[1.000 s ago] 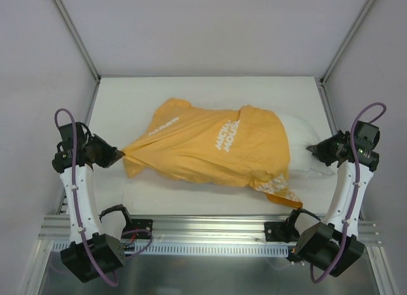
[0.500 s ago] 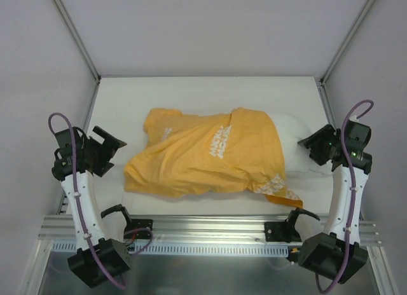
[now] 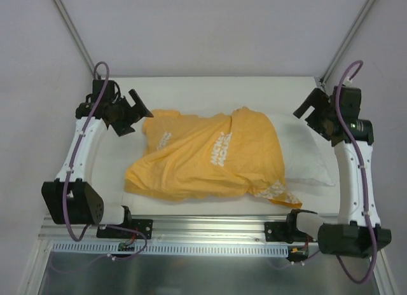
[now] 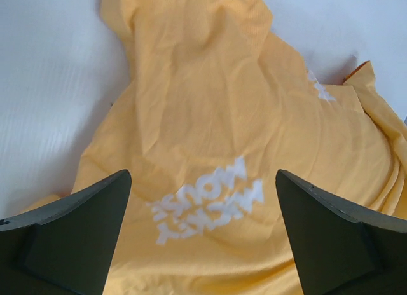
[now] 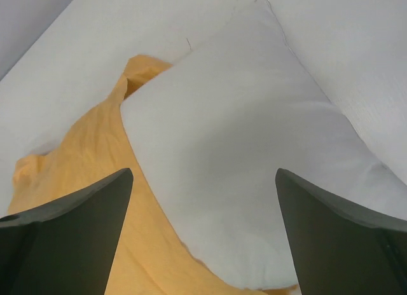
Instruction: Remove the pillowcase from the pillow
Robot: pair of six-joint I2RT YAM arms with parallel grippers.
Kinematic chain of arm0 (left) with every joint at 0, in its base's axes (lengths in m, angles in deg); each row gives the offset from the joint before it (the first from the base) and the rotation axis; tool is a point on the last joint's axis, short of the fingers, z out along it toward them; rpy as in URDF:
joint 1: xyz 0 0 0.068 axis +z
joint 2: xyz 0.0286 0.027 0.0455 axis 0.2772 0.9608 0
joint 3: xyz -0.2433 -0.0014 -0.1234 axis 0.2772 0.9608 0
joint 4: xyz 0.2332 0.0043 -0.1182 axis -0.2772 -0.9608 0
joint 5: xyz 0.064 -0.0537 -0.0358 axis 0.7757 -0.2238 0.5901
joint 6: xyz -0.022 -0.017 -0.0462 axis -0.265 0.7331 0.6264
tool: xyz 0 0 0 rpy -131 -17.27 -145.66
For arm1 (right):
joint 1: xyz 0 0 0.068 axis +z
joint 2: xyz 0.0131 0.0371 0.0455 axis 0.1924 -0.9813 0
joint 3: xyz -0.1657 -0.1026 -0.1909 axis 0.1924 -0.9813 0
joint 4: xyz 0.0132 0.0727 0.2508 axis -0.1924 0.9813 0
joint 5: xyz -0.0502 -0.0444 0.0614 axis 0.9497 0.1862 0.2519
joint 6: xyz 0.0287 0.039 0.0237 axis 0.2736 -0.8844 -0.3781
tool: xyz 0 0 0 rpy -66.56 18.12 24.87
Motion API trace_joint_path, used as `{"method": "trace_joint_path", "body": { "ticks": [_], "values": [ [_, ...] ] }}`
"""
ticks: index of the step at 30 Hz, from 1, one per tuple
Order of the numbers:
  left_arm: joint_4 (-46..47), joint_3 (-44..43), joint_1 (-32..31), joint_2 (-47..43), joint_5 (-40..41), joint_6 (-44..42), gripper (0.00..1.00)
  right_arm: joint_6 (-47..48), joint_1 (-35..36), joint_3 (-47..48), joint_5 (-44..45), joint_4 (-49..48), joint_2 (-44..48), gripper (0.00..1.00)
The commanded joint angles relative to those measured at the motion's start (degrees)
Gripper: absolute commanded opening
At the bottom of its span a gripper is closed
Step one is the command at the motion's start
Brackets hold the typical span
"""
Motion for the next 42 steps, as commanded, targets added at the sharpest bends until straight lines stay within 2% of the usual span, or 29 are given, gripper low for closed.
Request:
{"method": "trace_joint_path", "body": {
  "ticks": [1,4,8,11,13,15,17,18,19,20,21,23,24,25,31,35,38,42],
  "values": [
    [1.5,-8.8,-3.3,8.7,1.7,0.7,0.99,1.7,3.4,8.4,5.4,3.1,-12.1,0.99],
    [1.5,-15.1,-5.1,16.6,-1.0,1.0,0.99,2.7,5.7,16.3,6.5,7.5,-18.2,0.96],
    [1.6,-19.7,-7.9,23.9,-2.0,1.6,0.99,2.6,8.4,18.5,5.2,8.3,-26.2,0.96],
    [1.5,-22.5,-9.5,29.2,-2.5,2.0,0.99,1.3,9.8,14.4,3.0,7.2,-27.7,0.97],
    [1.5,-23.8,-10.2,32.3,-2.4,1.6,0.99,0.4,11.0,10.8,1.3,3.2,-27.1,0.97],
    [1.4,-23.4,-11.0,34.4,-1.6,1.4,0.99,-0.7,11.6,7.0,-2.0,-0.1,-27.2,0.88],
    [1.4,-22.0,-11.3,35.2,-2.1,1.4,0.99,-0.7,12.1,6.3,-2.8,-0.9,-27.8,0.57],
    [1.4,-21.5,-11.6,36.0,-2.5,1.2,0.94,-0.6,12.2,6.4,-3.2,-0.9,-28.2,0.41],
    [1.4,-20.9,-11.6,36.2,-2.6,1.1,0.89,-0.7,12.2,6.5,-3.1,-0.8,-28.3,0.10],
    [1.4,-19.8,-11.7,36.3,-2.5,1.0,0.80,-0.8,12.2,6.7,-2.9,-1.0,-28.1,0.01],
    [1.3,-19.4,-11.7,36.0,-1.9,0.7,0.48,-0.9,12.3,6.7,-2.2,-1.1,-27.9,0.01],
    [1.4,-17.9,-11.5,34.7,0.5,0.8,0.13,-1.1,12.2,6.7,-0.6,-1.2,-25.9,0.01],
    [1.3,-17.6,-11.2,32.8,2.2,0.9,0.03,-1.3,12.2,6.3,2.1,-1.2,-25.0,0.01],
    [1.2,-16.9,-10.3,31.6,2.8,1.0,0.00,-1.5,12.1,6.1,3.5,-1.2,-23.3,0.01],
    [1.2,-11.4,-3.6,19.8,6.5,2.9,0.00,-3.0,8.1,3.0,7.6,-1.2,-16.3,0.01],
    [1.2,-7.7,6.3,12.0,4.7,3.1,0.00,-3.7,2.3,1.2,6.7,-1.3,-11.2,0.01],
    [1.1,-6.4,10.8,8.9,3.0,2.6,0.00,-3.8,0.1,0.6,6.1,-1.5,-9.3,0.01],
    [1.2,-5.2,13.9,7.2,1.7,2.1,0.00,-3.8,-1.1,-0.6,6.2,-1.4,-7.5,0.01]
  ]
}}
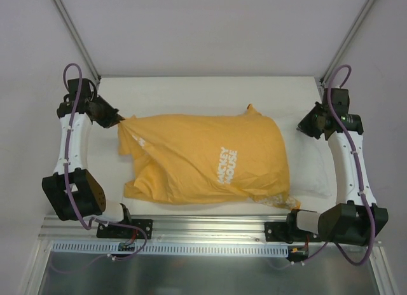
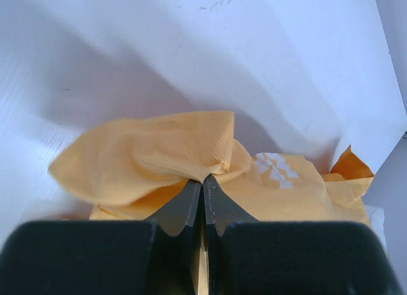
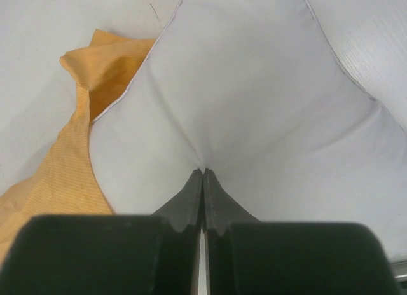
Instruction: Remove the pillowcase from the pillow
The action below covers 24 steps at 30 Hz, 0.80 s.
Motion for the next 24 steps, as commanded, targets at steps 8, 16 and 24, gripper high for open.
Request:
{"method": "trace_joint_path", "body": {
  "ticks": [8,16,24],
  "values": [
    [0.9,-1.0,5.1,-2.3,1.4,-0.3,0.00,-0.1,-6.9,-4.1,5.7,-1.7,9.5,0.01],
    [-2.7,-10.3,10.4,-0.3,0.8,-2.8,0.00,3.1,-16.0,0.3,1.9,2.4,13.3,0.01],
    [-2.8,-20.8,9.6,8.3,-1.4,-1.0,0.00,-0.4,-15.2,6.4,-8.0,0.1,6.6,0.01]
  ]
}}
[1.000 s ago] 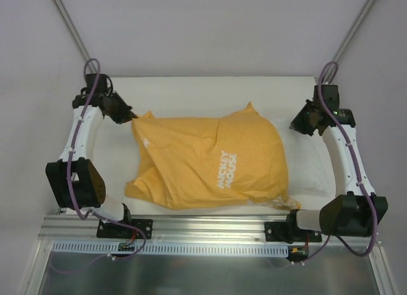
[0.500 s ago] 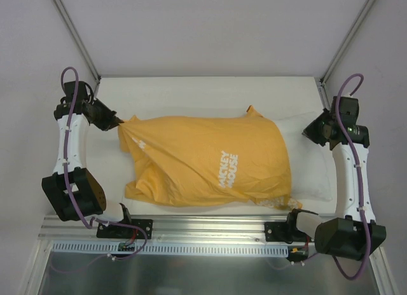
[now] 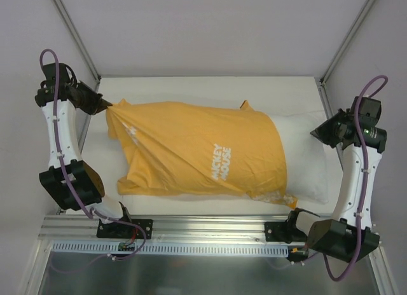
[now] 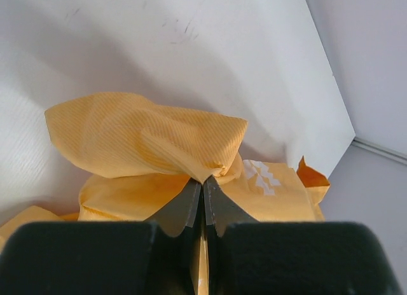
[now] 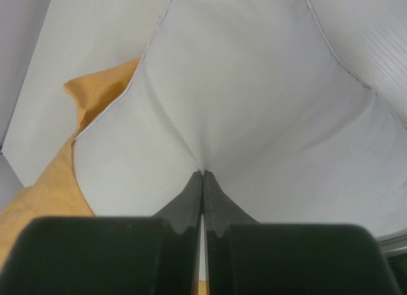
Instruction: Remove the pillowcase from the pillow
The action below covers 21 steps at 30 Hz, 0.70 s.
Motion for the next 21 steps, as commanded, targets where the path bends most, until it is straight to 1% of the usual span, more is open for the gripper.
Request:
{"method": "trace_joint_path", "body": {
  "ticks": [1,2,3,4,5,6,7,8,9,10,11,12,14,15,16,17,18,19,21],
  "values": [
    [5.8,-5.9,1.5,4.9,5.4,-2.3,0.00,-0.5,-1.0,7.4,1.9,-7.5,-2.9,0.01],
    [5.3,-6.7,0.3,5.7,4.7,-3.2,0.00,-0.1,-0.6,8.0,1.5,-7.6,-4.5,0.01],
    [4.9,-7.6,-0.4,6.4,4.0,-4.2,0.06,0.5,0.1,8.2,0.4,-7.5,-5.4,0.01],
    [4.4,-7.6,-1.2,6.5,3.8,-5.8,0.19,1.3,0.2,8.5,-2.5,-7.0,-6.2,0.15],
    [4.2,-7.4,-3.3,6.2,4.4,-6.7,0.46,2.9,0.5,8.8,-3.3,-6.2,-7.0,0.34],
    [3.9,-6.4,-4.5,5.8,5.2,-7.5,0.62,3.6,1.5,8.7,-3.4,-4.7,-7.6,0.52],
    [3.7,-5.9,-5.7,4.4,6.3,-8.9,0.75,4.2,1.9,8.1,-1.9,-4.4,-7.1,0.79],
    [3.5,-5.3,-7.2,3.5,8.4,-9.8,0.83,5.2,2.3,6.1,-0.7,-4.4,-6.2,0.87],
    [2.5,-4.3,-10.3,1.7,9.4,-11.6,0.92,5.6,2.6,4.9,0.2,-4.6,-3.7,0.94],
    [2.0,-3.5,-12.1,0.6,10.9,-12.2,0.93,6.1,2.6,3.9,2.0,-4.6,-2.3,0.98],
    [1.5,-2.4,-13.7,-0.6,13.3,-12.6,0.94,6.7,2.6,1.8,2.9,-4.0,-1.0,0.99],
    [1.2,0.5,-16.7,-3.5,14.0,-13.3,0.94,7.7,2.7,0.6,3.7,-3.8,1.9,1.00],
    [1.2,4.6,-19.7,-6.9,14.9,-13.4,0.93,8.8,2.8,-2.0,4.8,-3.2,4.8,1.00],
    [1.2,9.1,-21.3,-8.6,15.9,-13.6,0.93,9.3,2.8,-5.1,5.3,-2.5,6.3,1.00],
    [1.1,11.3,-25.4,-11.7,16.7,-13.4,0.93,9.4,2.9,-6.6,5.9,-2.2,9.2,0.97],
    [1.2,13.7,-27.4,-13.3,17.0,-13.1,0.93,9.4,2.9,-8.0,6.1,-2.0,10.6,0.96],
    [1.2,18.2,-29.3,-16.0,17.0,-12.5,0.92,9.4,2.9,-9.5,6.1,-2.0,12.0,0.96],
    [1.3,20.3,-33.6,-17.4,17.3,-10.6,0.91,9.7,2.8,-12.1,6.2,-1.9,14.5,0.96],
    [1.4,26.2,-38.3,-20.9,17.9,-7.2,0.91,10.0,2.9,-14.1,7.1,-0.6,16.2,0.96]
  ]
}}
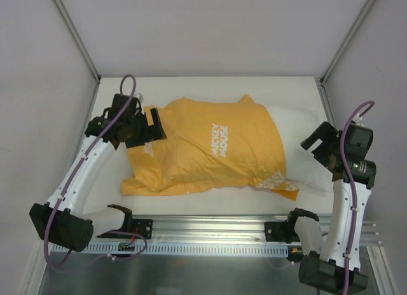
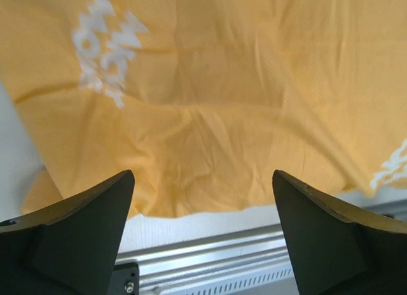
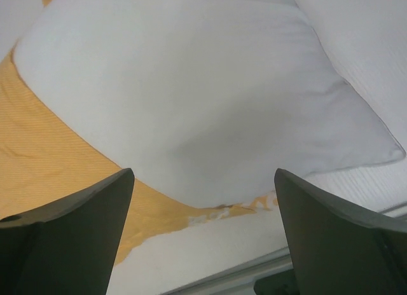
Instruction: Remove the pillowcase from the pillow
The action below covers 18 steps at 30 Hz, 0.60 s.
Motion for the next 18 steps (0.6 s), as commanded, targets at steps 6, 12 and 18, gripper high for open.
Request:
{"method": "trace_joint_path", "body": {
  "ticks": [6,12,18],
  "values": [
    [-0.4,17.9,-24.5,-10.0,12.3,9.8,0.93,2.2,0.2,-8.8,7.6,5.2,7.2,0.96],
    [0.3,22.1,-30.9,-9.7,14.2,10.8,0.99,0.1,0.3,-11.1,7.0,3.8,10.8,0.96],
    [7.4,25.1,-31.2,-3.9,15.4,9.3,0.99,-3.8,0.3,-12.4,4.0,2.0,13.1,0.96]
  ]
}}
